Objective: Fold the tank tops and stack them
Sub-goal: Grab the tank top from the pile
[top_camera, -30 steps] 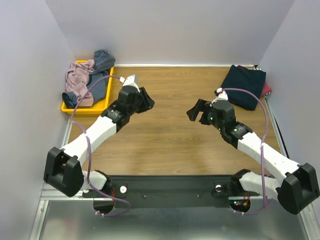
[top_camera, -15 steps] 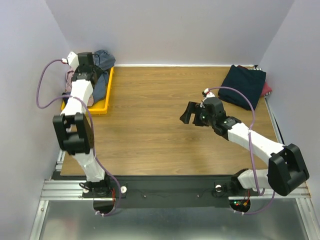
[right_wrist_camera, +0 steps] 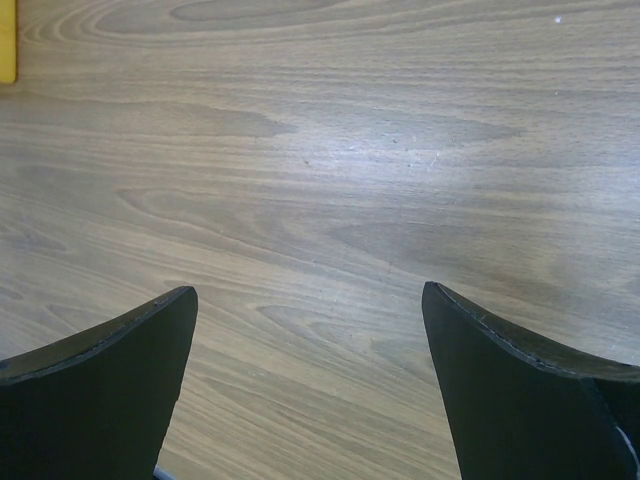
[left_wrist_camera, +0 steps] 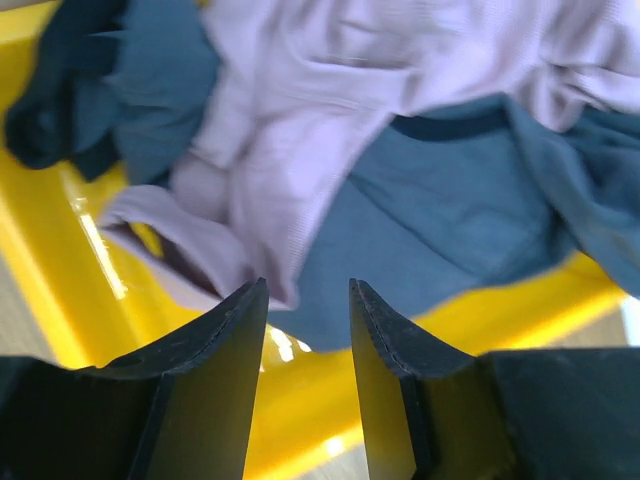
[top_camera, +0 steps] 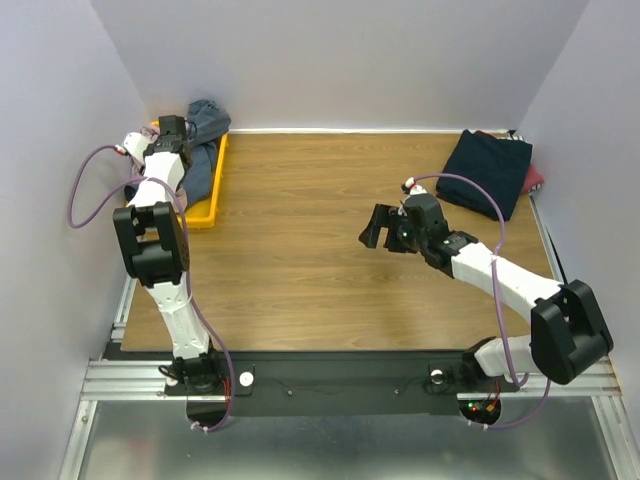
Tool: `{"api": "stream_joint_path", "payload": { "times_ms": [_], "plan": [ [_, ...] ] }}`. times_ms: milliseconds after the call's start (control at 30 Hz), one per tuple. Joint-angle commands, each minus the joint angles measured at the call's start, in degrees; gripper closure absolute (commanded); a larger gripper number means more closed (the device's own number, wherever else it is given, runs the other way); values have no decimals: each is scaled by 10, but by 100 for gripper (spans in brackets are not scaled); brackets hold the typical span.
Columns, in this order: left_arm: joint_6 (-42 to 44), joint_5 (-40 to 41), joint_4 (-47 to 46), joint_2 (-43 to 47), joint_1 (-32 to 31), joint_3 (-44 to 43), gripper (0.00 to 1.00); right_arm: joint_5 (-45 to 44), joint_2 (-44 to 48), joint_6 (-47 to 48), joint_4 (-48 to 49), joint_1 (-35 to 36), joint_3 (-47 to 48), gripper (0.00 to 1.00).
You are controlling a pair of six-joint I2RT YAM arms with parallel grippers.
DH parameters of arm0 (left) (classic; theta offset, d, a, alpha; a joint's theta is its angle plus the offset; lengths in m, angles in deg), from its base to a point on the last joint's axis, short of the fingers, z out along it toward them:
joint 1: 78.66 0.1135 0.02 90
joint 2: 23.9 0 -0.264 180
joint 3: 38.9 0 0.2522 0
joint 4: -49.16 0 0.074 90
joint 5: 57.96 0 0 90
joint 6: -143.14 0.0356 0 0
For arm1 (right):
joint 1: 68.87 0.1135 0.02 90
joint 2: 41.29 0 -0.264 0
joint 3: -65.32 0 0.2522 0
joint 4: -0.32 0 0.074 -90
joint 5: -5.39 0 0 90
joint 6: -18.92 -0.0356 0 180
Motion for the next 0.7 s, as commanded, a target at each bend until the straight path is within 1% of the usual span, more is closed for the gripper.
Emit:
{"api": "stream_joint_path", "payload": {
  "times_ms": [0,100,267,400,433,467,567,667],
  "plan": [
    [-45,49,23,30,23,40,50,13,-6,9,13,-1,11,0],
    [-47,53,26,15,29,38,49,14,-12,8,12,-1,11,0],
    [-43,18,12,-20,39,37,50,14,-12,8,12,-1,12,0],
    [-38,1,-3,-20,40,27,65,13,-10,8,12,-1,12,0],
    [-34,1,-5,-17,41,24,74,14,-11,8,12,-1,11,0],
    [-30,-2,-7,-16,41,21,77,15,-8,8,12,-1,11,0],
    [-20,-14,-9,-12,41,16,100,16,-5,8,12,-1,12,0],
    [-2,-31,-18,10,39,18,100,17,-3,8,12,-1,14,0]
  ]
}}
